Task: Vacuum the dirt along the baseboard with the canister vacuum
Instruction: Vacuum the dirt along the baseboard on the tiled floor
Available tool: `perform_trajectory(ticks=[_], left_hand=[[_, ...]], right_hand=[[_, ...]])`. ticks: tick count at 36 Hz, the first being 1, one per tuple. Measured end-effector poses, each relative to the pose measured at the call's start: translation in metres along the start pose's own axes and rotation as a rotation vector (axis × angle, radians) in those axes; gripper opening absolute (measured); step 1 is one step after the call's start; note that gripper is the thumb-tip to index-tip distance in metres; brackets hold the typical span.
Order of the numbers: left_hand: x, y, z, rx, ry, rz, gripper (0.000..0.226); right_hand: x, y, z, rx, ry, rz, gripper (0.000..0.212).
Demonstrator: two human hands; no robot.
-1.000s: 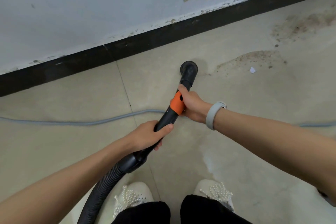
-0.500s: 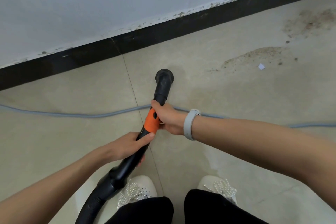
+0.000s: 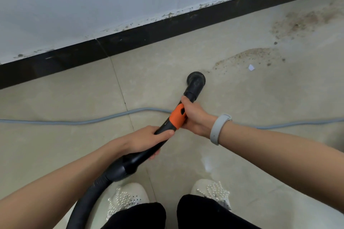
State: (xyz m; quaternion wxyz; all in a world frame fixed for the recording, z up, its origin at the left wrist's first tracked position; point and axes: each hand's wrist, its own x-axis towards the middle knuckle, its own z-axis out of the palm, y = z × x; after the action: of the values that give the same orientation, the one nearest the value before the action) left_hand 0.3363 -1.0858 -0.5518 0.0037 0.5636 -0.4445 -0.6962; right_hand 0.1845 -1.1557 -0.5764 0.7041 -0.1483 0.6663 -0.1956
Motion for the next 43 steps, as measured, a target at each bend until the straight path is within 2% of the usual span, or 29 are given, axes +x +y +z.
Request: perform_trajectory(ticks=[9, 12, 20, 24, 29, 32, 36, 43], left_hand=[[0.028, 0.033, -0.012, 0.179, 0.146, 0.077, 0.041], [0.028, 0.030, -0.019, 0.177, 0.133, 0.048, 0.045], [0.001, -0.006, -0.035, 0.179, 0.110, -0.051, 0.052], [-0.015, -0.018, -0.045, 0.189, 0.097, -0.087, 0.053], [-0.035, -0.034, -0.052, 0.276, 0.017, -0.142, 0.055], [-0.043, -0.037, -0.056, 0.322, -0.014, -0.152, 0.055], [-0.040, -0.028, -0.061, 0.378, -0.013, -0.128, 0.056], [-0.005, 0.012, -0.053, 0.408, 0.079, -0.050, 0.058]], right_hand=[[0.008, -0.047, -0.014, 0.228, 0.130, -0.057, 0.023], [0.003, -0.045, -0.007, 0.222, 0.114, -0.020, 0.022], [-0.020, -0.013, 0.033, 0.019, 0.173, 0.034, 0.030], [-0.031, 0.007, 0.052, 0.089, 0.216, 0.015, 0.028], [-0.043, 0.039, 0.064, 0.167, 0.268, 0.068, 0.038], [-0.049, 0.046, 0.066, 0.215, 0.270, 0.096, 0.029], [-0.051, 0.040, 0.064, 0.289, 0.298, 0.106, 0.020], [-0.031, 0.003, 0.034, 0.313, 0.340, 0.035, 0.023]])
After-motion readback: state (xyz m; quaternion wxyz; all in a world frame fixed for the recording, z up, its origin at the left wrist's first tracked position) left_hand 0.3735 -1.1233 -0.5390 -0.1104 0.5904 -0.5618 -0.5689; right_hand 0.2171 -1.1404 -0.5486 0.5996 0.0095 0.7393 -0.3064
